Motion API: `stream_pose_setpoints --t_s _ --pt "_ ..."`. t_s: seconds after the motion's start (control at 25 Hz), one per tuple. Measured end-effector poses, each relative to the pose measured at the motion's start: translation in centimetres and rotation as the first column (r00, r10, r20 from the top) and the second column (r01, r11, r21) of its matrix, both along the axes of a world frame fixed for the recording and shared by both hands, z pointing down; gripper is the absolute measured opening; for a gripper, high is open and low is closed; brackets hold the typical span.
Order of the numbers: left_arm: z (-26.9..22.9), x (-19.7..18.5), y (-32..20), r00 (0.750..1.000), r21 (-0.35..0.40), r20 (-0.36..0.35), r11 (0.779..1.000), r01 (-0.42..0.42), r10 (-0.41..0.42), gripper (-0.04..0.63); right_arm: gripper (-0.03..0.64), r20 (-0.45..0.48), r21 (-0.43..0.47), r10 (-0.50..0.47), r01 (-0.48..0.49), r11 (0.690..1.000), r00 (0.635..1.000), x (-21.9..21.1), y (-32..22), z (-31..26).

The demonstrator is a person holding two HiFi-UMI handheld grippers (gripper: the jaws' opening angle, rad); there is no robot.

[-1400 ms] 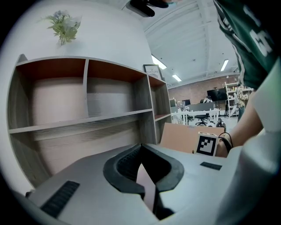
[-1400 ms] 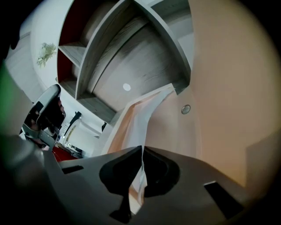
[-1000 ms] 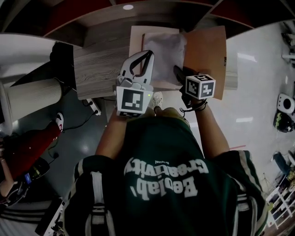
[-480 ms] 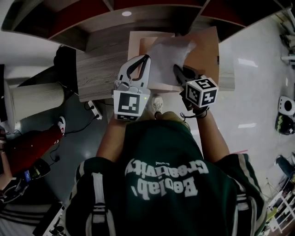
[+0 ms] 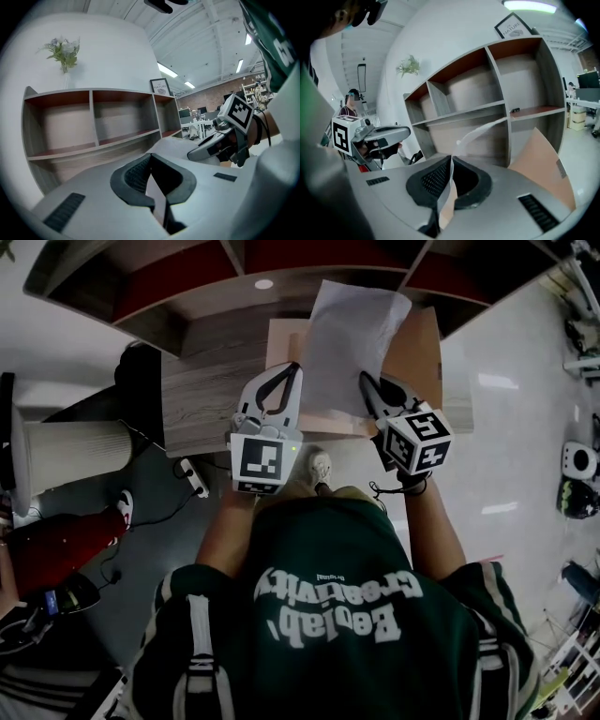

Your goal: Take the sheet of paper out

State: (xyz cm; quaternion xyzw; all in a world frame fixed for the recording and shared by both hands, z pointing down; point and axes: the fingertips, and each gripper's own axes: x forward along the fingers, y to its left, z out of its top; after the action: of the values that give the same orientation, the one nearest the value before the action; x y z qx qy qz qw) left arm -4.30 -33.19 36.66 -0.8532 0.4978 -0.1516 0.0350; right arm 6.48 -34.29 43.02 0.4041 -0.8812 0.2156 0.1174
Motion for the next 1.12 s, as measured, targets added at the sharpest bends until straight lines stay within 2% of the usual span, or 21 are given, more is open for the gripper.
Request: stream_pose_setpoints --t_s 0.36,0.48,0.64,0.88,1.12 --pt "-2.1 -4.7 3.6 1.000 0.035 -0.021 0.999 -0.004 0.005 0.018 0.034 0.023 0.097 0.061 -0.063 0.993 0.998 -4.1 3.6 -5.1" --pt "-2.8 -5.8 5.5 0.999 0.027 -0.014 0.999 -0.035 0.036 0.018 0.034 0.031 0.121 0.107 -0.110 0.987 0.994 -5.2 5.5 -6.7" --pt "-4.0 -7.0 7.9 0.997 0.057 -0.003 0.996 -0.073 0.073 0.018 0.034 0.034 0.170 0.170 -0.173 0.970 0.985 -6.3 7.9 -8.9" --pt "-5.8 -7.5 12.0 0.995 0.109 -0.031 0.990 -0.089 0.093 0.018 0.034 0.015 0.274 0.226 -0.221 0.936 0.974 -6.8 12.2 -11.5" --pt "-7.8 -6.3 16.0 0.995 0.147 -0.040 0.985 -0.085 0.091 0.018 0.034 0.015 0.333 0.231 -0.222 0.916 0.973 -5.5 16.0 -13.5"
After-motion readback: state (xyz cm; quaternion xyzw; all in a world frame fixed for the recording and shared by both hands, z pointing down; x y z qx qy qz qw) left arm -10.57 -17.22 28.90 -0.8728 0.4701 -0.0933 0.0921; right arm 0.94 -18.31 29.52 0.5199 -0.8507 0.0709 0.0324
